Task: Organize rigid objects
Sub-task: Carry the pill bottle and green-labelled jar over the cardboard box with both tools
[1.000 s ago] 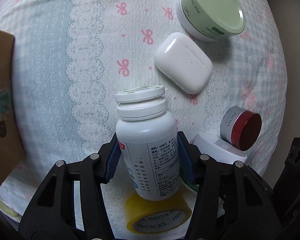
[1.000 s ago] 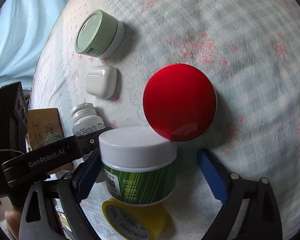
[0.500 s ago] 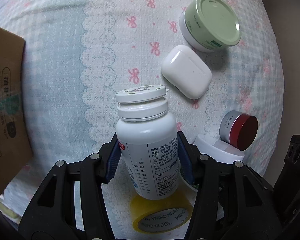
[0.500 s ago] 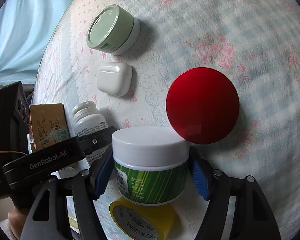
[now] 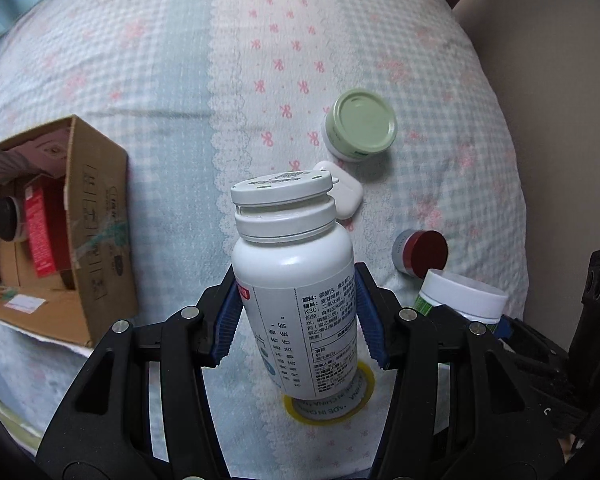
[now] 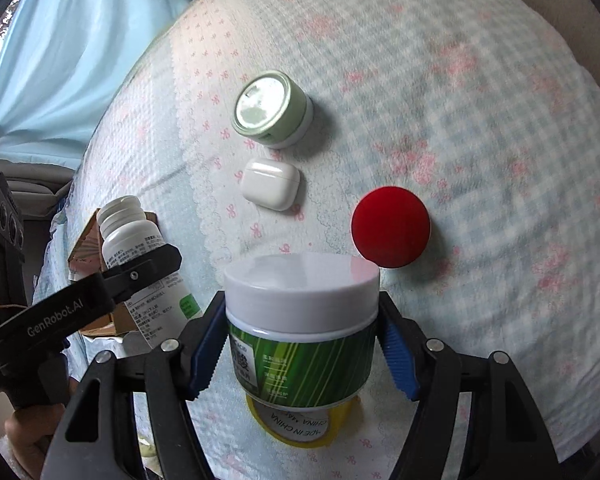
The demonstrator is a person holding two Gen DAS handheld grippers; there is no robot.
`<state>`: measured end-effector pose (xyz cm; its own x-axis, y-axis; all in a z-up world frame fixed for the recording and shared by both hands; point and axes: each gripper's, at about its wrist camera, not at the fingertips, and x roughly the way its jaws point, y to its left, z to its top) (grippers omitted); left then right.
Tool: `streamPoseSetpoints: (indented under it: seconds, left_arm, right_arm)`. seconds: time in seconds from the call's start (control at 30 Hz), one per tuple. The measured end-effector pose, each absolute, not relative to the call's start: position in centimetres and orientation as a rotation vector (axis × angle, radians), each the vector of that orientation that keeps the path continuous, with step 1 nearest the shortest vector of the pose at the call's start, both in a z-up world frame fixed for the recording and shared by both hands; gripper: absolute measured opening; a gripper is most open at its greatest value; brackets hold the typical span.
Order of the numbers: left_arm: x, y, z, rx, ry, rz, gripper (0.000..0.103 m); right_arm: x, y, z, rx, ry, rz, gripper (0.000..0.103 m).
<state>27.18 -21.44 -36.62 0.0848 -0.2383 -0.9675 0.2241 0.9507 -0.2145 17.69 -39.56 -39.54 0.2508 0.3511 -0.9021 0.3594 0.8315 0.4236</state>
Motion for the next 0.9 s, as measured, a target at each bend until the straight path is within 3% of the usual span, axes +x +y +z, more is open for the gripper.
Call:
streamPoseSetpoints:
  seconds: [0.4, 0.9]
  left_arm:
    - [22.6, -15.4, -23.0, -0.089, 1.215, -0.355, 0.049]
    - [20.8, 3.1, -15.9, -0.180, 1.084, -0.338, 0.049]
  right_arm:
    - [15.7, -37.3, -25.0, 0.470, 1.187, 0.061, 0.066]
    - [16.0, -21.5, -17.8, 0.378, 1.087, 0.176, 0.066]
